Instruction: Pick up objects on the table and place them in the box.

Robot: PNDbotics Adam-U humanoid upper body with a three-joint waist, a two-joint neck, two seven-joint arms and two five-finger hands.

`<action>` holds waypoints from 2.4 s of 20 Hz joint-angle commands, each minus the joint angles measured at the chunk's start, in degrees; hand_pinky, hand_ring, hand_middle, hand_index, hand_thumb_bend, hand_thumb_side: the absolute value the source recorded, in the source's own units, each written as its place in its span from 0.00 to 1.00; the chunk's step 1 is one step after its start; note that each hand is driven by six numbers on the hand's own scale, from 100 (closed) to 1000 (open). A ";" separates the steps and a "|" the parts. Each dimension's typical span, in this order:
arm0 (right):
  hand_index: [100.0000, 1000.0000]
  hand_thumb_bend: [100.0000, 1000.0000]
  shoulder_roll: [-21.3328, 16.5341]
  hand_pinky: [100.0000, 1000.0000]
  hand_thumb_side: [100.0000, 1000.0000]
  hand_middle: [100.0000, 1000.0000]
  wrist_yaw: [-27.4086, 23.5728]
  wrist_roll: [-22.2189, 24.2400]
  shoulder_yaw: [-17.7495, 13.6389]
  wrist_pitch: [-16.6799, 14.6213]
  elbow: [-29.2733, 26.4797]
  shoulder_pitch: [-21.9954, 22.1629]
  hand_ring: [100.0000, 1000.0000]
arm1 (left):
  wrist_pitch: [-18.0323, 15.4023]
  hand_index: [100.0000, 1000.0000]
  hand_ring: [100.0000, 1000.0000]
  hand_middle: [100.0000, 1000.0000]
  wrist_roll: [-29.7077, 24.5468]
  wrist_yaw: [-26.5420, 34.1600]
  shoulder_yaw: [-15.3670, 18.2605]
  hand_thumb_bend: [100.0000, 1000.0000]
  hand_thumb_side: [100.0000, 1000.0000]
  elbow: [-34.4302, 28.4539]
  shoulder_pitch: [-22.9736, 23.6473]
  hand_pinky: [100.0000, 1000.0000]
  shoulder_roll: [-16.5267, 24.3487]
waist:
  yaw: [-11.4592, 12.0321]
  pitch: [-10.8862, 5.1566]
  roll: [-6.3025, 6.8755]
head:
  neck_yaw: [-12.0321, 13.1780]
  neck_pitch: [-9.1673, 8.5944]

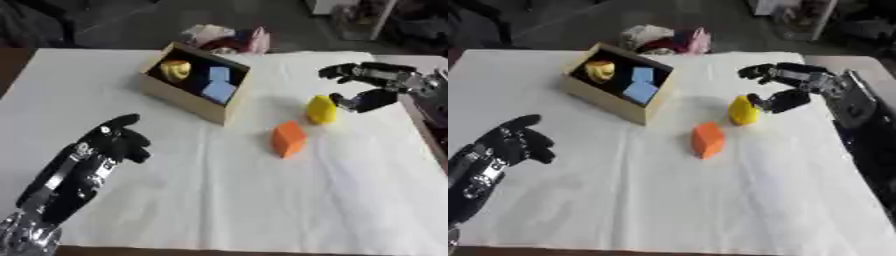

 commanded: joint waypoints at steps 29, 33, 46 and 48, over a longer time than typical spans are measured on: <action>0.53 0.00 4.80 0.60 0.31 0.35 27.88 -12.15 -6.82 -1.56 -3.28 -0.02 0.36 | 1.52 0.92 0.61 0.60 -0.23 -1.47 -0.69 0.00 0.76 -0.93 0.24 0.61 -1.87 | 0.12 -0.87 0.24 | -0.31 -0.52; 0.46 0.00 5.84 0.53 0.20 0.27 31.19 -15.47 -11.26 -4.57 -8.35 -1.27 0.28 | 1.52 0.92 0.61 0.60 -0.02 -1.35 -0.58 0.00 0.76 -0.93 0.30 0.61 -2.04 | 0.28 -0.98 0.19 | -0.17 -0.56; 0.50 0.00 16.21 0.52 0.00 0.27 42.50 -26.81 -16.74 -3.33 -6.78 -8.50 0.28 | 2.31 0.92 0.61 0.60 -1.84 0.30 -2.33 0.00 0.75 -0.93 -1.62 0.62 -4.35 | 5.77 -1.22 1.11 | -3.42 -0.61; 0.50 0.00 17.79 0.52 0.00 0.27 43.99 -28.52 -17.82 -1.68 -5.78 -8.58 0.29 | 2.36 0.92 0.61 0.60 -2.68 0.83 -2.99 0.00 0.75 -0.93 -2.52 0.62 -4.77 | 7.34 -1.19 1.19 | -4.53 -0.68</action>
